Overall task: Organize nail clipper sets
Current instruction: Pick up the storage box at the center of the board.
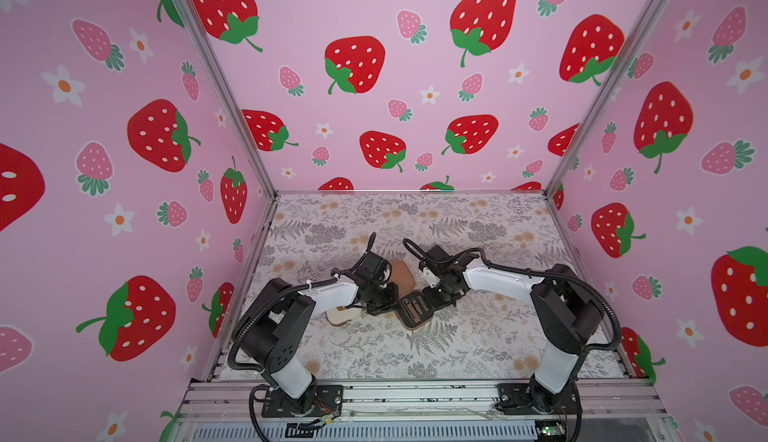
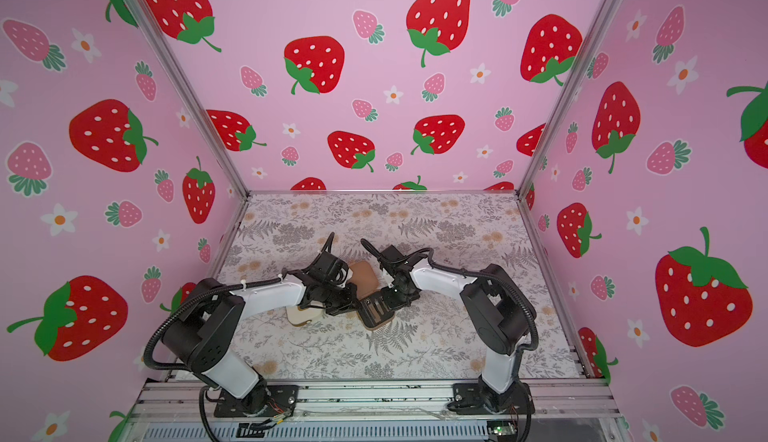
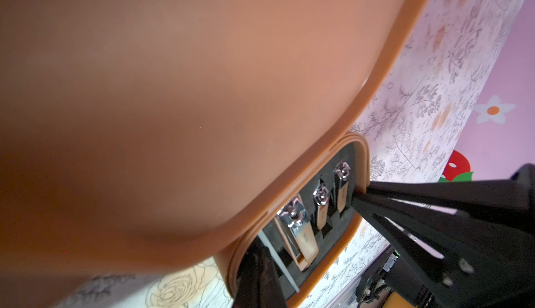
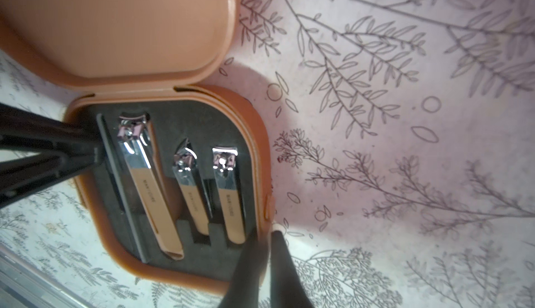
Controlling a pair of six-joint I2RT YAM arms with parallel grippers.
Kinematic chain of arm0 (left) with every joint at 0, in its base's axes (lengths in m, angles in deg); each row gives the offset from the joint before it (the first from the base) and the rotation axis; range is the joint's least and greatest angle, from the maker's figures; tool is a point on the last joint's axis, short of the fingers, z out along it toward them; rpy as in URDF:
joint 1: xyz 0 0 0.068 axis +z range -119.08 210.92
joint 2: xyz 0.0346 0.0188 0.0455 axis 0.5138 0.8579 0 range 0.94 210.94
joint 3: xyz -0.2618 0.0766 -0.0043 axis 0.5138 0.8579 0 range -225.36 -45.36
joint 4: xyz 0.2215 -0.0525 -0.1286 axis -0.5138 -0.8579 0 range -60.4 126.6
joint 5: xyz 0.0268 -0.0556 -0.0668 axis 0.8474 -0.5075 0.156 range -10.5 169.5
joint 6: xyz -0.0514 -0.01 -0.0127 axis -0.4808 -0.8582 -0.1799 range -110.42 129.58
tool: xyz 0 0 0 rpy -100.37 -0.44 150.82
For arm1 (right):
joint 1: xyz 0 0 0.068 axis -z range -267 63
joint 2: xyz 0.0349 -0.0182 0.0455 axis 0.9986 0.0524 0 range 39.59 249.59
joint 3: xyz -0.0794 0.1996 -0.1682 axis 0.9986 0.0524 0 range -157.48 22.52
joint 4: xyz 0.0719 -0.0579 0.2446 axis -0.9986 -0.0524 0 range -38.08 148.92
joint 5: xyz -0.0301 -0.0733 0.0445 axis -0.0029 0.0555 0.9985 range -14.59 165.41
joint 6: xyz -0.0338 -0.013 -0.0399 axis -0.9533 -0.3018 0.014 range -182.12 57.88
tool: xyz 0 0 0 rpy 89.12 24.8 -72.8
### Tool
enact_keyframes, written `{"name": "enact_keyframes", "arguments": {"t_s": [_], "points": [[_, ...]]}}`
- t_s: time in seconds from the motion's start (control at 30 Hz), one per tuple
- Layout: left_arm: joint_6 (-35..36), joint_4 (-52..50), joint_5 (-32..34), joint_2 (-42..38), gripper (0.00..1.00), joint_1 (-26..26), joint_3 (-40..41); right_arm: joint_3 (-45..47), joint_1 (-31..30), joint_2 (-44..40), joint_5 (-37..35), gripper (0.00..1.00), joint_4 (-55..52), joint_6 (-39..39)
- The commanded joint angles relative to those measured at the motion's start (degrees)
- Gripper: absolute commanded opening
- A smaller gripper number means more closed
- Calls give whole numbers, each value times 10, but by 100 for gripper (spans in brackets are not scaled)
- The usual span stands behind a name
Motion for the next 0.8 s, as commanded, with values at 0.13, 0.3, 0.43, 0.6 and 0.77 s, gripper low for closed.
{"name": "enact_keyframes", "arguments": {"t_s": [0.13, 0.3, 0.43, 0.6, 0.77], "points": [[19, -58, -2, -19, 28, -2, -50, -9, -4, 33, -55, 2, -35, 15], [35, -99, 3, -60, 45, -3, -81, -23, -8, 41, -83, 0, -55, 18], [63, -166, 43, -109, 60, -3, -107, -40, -6, 33, -102, 0, -72, -6], [91, -212, 103, -181, 82, 9, -105, -54, 2, -2, -93, 0, -69, -125], [98, -175, 68, -214, 84, 38, -55, -56, 22, -42, -36, 0, -54, -249]]}}
